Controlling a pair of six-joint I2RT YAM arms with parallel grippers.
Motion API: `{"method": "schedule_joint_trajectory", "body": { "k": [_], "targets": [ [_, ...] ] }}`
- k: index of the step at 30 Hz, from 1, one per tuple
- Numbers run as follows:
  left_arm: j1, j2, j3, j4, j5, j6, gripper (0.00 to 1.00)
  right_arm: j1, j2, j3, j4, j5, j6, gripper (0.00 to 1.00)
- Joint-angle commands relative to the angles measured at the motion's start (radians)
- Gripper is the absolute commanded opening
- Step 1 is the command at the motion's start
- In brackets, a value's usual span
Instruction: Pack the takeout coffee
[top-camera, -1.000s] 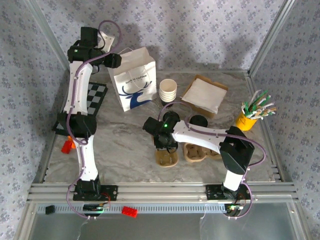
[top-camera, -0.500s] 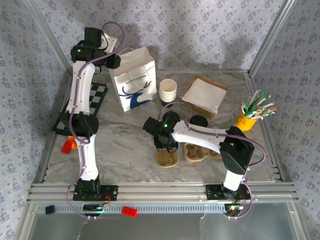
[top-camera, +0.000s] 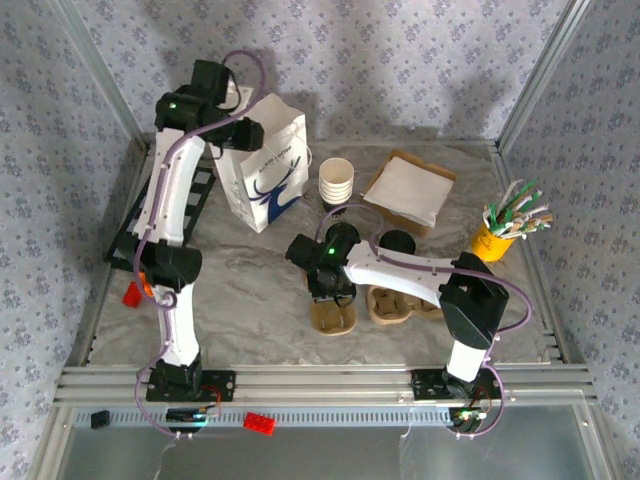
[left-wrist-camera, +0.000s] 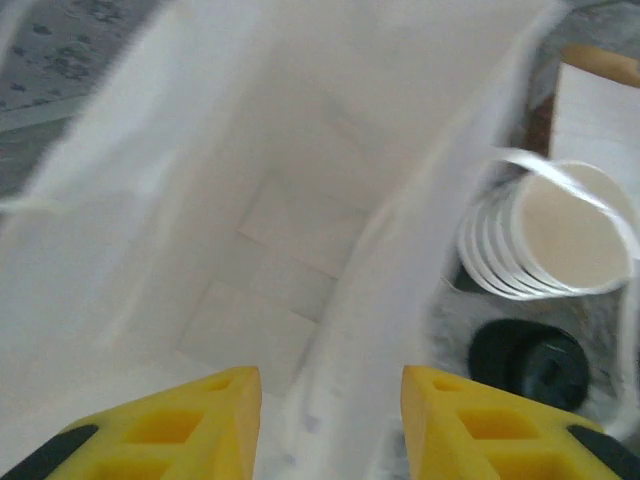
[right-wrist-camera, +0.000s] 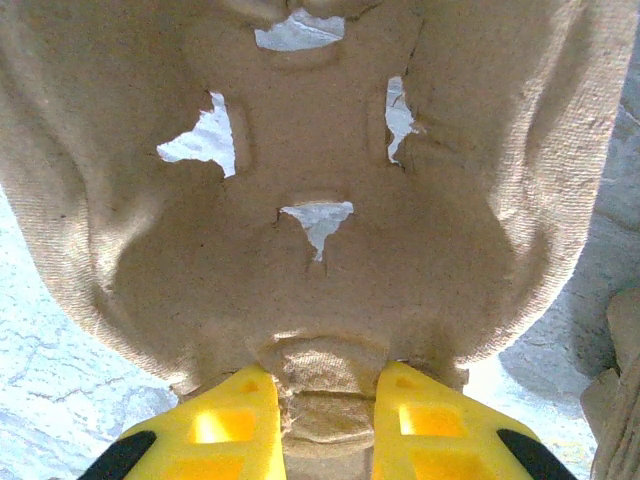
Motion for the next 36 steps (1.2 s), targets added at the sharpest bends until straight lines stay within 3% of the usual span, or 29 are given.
{"method": "schedule_joint_trajectory", "body": {
  "k": [1, 3, 8, 16, 18, 22, 30, 34, 36],
  "targets": [
    [-0.045, -0.037, -0.009, -0.049, -0.08, -0.086, 0.42, -0.004, -0.037, -0.006, -0.013, -0.007, -0.014, 0.21],
    [-0.065, -0.044, -0.01, -0.049, -0.048, -0.119, 0.42, -0.008, -0.047, -0.019, -0.006, -0.011, -0.014, 0.2],
    [-0.085, -0.076, 0.0, -0.017, -0.098, -0.103, 0.47, -0.021, -0.059, -0.023, 0.005, -0.01, -0.026, 0.2],
    [0.058, -0.122, -0.081, 0.067, -0.157, 0.101, 0.58, -0.028, -0.068, -0.018, -0.021, 0.018, -0.009, 0.2],
    [0.07, -0.097, -0.073, 0.067, -0.211, 0.144, 0.58, -0.029, -0.068, -0.02, -0.009, 0.021, -0.01, 0.2],
    [0.095, -0.044, -0.051, 0.093, -0.208, 0.176, 0.61, -0.029, -0.059, -0.011, -0.003, 0.017, -0.01, 0.2],
    [0.115, 0.151, 0.184, 0.0, -0.128, 0.213, 0.64, -0.029, -0.042, 0.003, -0.012, 0.01, -0.013, 0.2],
    [0.136, 0.166, 0.183, 0.007, -0.14, 0.175, 0.54, -0.029, -0.041, 0.002, -0.018, 0.009, -0.012, 0.2],
    [0.139, 0.159, 0.183, 0.0, -0.102, 0.161, 0.43, -0.029, -0.042, 0.004, -0.019, 0.013, -0.011, 0.2]
  ]
}}
